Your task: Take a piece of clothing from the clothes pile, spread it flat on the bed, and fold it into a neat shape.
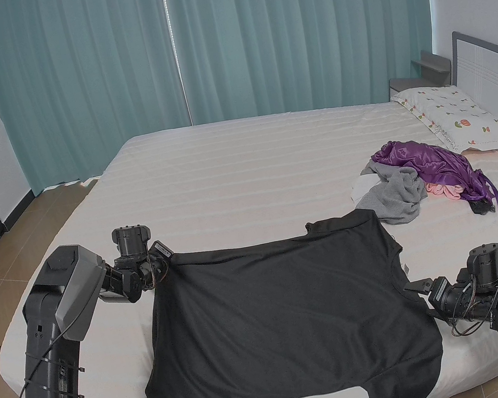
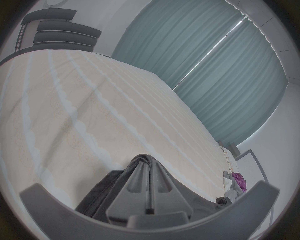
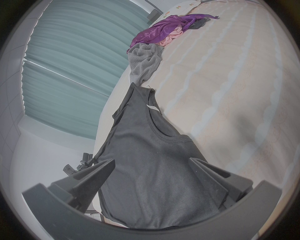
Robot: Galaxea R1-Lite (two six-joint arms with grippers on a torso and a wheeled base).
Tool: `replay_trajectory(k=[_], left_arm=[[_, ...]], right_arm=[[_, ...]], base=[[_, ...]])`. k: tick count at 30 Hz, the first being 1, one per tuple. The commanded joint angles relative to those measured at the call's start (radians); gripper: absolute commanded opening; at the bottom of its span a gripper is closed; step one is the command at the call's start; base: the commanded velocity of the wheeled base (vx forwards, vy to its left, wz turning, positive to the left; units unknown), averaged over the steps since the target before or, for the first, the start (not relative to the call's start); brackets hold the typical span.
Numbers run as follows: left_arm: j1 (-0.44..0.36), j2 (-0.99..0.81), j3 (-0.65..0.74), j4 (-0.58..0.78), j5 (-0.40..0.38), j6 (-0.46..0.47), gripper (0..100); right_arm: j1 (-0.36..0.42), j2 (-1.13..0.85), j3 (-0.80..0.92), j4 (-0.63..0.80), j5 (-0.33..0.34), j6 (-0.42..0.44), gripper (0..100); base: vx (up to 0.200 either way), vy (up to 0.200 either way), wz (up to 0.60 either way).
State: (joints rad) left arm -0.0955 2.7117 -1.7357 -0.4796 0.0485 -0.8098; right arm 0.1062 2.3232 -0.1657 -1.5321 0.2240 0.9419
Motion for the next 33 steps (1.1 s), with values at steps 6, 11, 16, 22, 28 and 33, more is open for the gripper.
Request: replay_trajectory(k=[6,11,16,22,28,33], left_arm=[[0.011,0.031,-0.041,0.022,0.001,-0.005,100],[0.020,0.023,-0.041,0.030,0.001,-0.005,100],[0.040,0.020,-0.073,0.029,-0.010,-0.046,100],[0.031,0.030,-0.085,0.030,-0.044,-0.063,100],[0.028,0.042,-0.111,0.030,-0.081,-0.046,100],[0.028,0.063,-0.127,0.032,-0.073,-0.026,0]], right_arm=[[0.000,0.010,0.000,0.000,0.001,0.000,100],[0.000,0.012,0.000,0.000,0.001,0.000,100],[0.000,0.018,-0.003,0.000,0.001,0.000,100],[0.000,0.018,-0.005,0.000,0.001,0.000,100],[0.001,0.018,-0.005,0.000,0.001,0.000,100],[0.001,0.018,-0.005,0.000,0.001,0.000,100]], base=[[0.000,0.000,0.00],[0.000,0.000,0.00],[0.000,0.000,0.00],[0.000,0.000,0.00],[0.000,0.000,0.00],[0.000,0.000,0.00]])
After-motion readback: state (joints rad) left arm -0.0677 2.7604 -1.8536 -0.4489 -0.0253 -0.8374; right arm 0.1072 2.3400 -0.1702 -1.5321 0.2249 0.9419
